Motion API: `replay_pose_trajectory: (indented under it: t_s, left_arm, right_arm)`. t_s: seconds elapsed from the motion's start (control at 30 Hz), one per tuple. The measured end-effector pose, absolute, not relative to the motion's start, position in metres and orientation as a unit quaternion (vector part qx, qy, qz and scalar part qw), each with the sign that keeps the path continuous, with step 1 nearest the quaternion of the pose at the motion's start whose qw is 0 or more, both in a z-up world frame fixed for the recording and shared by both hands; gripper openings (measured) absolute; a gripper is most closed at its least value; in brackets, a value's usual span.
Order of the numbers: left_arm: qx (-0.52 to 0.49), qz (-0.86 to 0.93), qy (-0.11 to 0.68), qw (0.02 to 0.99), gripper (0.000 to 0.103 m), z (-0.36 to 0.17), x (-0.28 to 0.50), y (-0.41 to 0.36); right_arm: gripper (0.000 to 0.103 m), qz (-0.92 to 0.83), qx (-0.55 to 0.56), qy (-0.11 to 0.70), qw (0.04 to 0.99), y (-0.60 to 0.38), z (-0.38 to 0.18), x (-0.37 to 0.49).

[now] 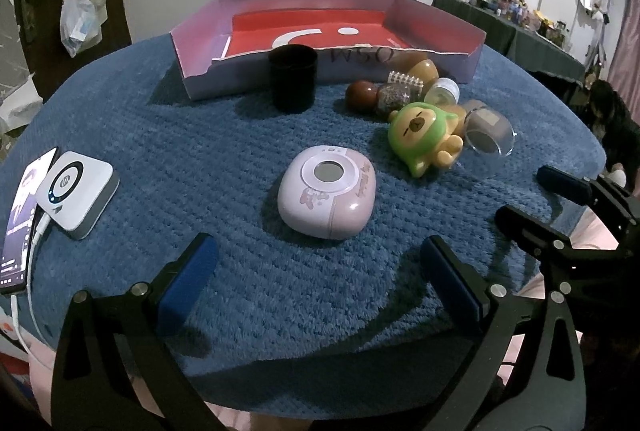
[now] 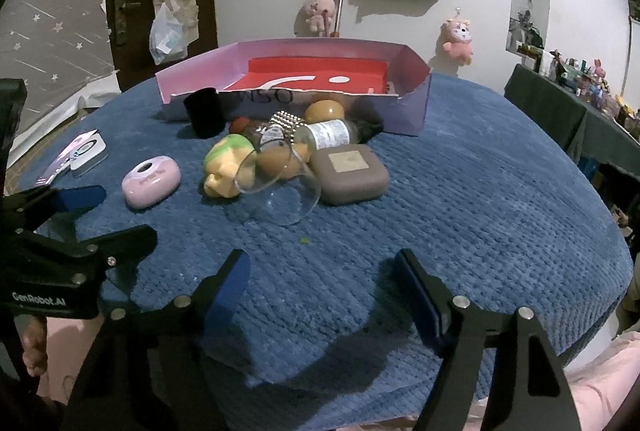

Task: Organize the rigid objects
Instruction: 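Grasp the pink round speaker with the left gripper while the right gripper grasps the clear glass cup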

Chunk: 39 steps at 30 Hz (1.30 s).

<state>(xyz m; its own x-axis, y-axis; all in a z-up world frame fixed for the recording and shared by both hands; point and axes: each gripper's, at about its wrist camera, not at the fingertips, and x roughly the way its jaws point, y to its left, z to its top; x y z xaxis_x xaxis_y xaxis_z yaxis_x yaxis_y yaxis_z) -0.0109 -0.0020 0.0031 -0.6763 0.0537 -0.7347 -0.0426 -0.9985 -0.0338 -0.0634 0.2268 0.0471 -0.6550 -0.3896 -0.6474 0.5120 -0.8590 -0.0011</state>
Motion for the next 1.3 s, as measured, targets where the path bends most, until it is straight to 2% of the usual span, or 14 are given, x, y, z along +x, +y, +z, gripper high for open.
replay_pose_trajectory:
  t_s: [0.53,0.7,0.93,1.0,1.13,1.23,1.3]
  left_arm:
    - [-0.405,0.914,-0.014,0.029,0.103,0.002,-0.016,-0.002]
    - [-0.405,0.914,-0.014,0.032,0.093,0.002,-0.02,-0.003]
    - [-0.41,0.912,-0.007,0.031,0.087,0.003,-0.023,-0.004]
    - [-0.41,0.912,-0.004,0.032,0.082,0.003,-0.025,-0.004]
    - [-0.411,0.911,-0.004,0.035,0.08,0.004,-0.03,-0.006]
    - [-0.412,0.91,-0.002,0.037,0.074,0.004,-0.033,-0.007]
    - [-0.412,0.91,0.0,0.037,0.066,0.005,-0.034,-0.008]
  right_arm:
    - [0.076,-0.9,0.332,0.097,0.264,0.213,0.047,-0.069]
    - [0.073,-0.899,0.329,0.101,0.269,0.209,0.049,-0.071]
    - [0.067,-0.901,0.314,0.117,0.276,0.197,0.057,-0.072]
    - [0.066,-0.901,0.312,0.12,0.276,0.195,0.058,-0.074]
    - [0.062,-0.9,0.31,0.122,0.282,0.191,0.059,-0.076]
    - [0.059,-0.899,0.309,0.127,0.284,0.187,0.06,-0.08]
    - [0.059,-0.9,0.305,0.128,0.284,0.185,0.062,-0.081]
